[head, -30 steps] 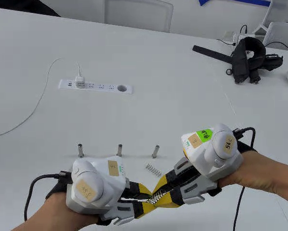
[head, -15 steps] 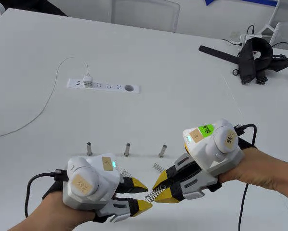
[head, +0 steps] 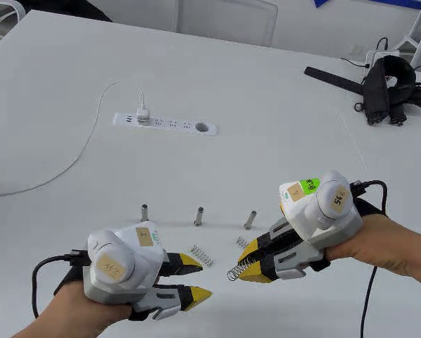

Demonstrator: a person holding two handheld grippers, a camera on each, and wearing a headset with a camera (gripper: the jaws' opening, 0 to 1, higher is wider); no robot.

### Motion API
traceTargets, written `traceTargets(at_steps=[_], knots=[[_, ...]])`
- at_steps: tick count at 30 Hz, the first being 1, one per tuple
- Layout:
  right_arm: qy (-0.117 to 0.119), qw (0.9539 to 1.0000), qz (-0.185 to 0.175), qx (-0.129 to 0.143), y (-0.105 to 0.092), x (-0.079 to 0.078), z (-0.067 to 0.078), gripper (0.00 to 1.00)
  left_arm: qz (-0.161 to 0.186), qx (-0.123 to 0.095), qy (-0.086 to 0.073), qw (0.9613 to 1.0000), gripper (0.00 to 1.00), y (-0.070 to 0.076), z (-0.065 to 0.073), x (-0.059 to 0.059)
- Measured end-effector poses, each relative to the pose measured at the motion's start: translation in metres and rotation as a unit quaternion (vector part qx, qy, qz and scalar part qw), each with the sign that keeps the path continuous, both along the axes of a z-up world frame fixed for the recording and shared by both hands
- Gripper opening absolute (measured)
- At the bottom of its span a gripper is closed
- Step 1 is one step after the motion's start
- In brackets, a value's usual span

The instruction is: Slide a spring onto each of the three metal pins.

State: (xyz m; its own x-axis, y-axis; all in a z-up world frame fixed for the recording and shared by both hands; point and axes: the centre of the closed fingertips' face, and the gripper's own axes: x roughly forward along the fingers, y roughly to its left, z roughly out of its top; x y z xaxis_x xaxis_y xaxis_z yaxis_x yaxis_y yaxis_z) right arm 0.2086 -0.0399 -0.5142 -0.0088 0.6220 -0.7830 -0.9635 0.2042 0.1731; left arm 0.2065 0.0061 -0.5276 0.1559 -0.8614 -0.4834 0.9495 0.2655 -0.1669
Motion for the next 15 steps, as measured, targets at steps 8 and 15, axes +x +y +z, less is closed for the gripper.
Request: traceTargets(at_steps=[8, 15], knots=[[-0.011, 0.9996, -0.011, -0.025, -0.003, 0.019, -0.012, 0.12, 0.050, 0.007, 0.012, 0.9987, 0.36, 0.025, -0.016, 0.012], [-0.007, 0.9982, -0.025, -0.055, -0.001, 0.035, -0.028, 0.12, 0.090, 0.026, 0.015, 0.9955, 0.43, 0.048, -0.029, 0.022]])
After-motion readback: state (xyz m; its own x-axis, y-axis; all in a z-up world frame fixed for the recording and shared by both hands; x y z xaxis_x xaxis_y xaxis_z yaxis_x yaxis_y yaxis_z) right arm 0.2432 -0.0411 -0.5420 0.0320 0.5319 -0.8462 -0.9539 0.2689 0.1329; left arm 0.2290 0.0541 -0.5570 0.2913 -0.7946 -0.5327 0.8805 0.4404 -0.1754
